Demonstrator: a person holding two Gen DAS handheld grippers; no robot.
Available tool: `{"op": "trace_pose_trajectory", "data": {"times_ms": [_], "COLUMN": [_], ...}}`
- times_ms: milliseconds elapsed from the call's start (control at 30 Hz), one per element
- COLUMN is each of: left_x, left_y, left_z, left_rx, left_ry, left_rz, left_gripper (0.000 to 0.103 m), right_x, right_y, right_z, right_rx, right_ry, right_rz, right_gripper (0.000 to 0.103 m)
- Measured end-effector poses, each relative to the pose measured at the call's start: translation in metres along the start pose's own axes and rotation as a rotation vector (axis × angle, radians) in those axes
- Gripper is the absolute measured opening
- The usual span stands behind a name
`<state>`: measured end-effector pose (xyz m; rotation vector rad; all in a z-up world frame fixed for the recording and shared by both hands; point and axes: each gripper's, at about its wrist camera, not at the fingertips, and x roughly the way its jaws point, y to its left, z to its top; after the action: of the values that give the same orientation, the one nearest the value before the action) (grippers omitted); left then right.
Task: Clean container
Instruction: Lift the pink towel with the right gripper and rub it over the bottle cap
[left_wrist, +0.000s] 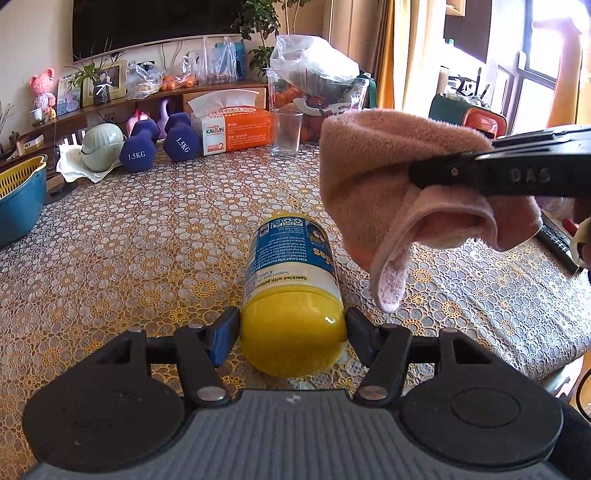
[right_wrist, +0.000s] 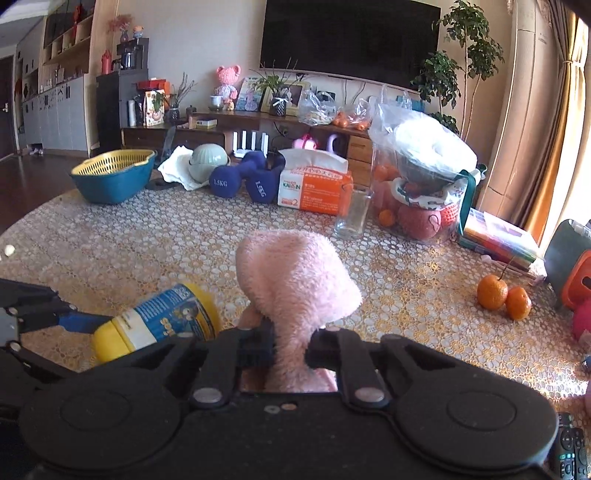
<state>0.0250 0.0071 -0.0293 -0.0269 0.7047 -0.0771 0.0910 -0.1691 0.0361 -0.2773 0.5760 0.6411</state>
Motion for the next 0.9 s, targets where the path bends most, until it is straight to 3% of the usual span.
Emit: {"op": "trace_pose_trajectory", "data": {"times_ms": [267,467,567,900], "left_x": [-0.006,-0.007,-0.009,-0.007], "left_y": [-0.006,-0.012,-0.011,0.001], "left_z": [-0.001,-0.005,-0.005,-0.004], "left_rx": [0.040,0.083,0.077,0.030], "left_ry": [-0.005,0.002,0.001,0.006], "left_rz": [-0.012,-0.012,-0.017,-0.058], "left_gripper": [0.062,0.062,0.062,0.061], "right_x": [-0.045,-0.032,-0.023,0.006], "right_y": [0.021,0.045,0.046,0.046], "right_z": [0.016,0.010,0.010,0.016], "right_rx": [-0.034,-0.047,-0.046,-0.136], "right_ry": [-0.053,0.009,0.031,0.047], "right_rz": [0.270,0.368,0.371,0.239], "right_gripper": [0.014,0.014,0.014,0.014]}}
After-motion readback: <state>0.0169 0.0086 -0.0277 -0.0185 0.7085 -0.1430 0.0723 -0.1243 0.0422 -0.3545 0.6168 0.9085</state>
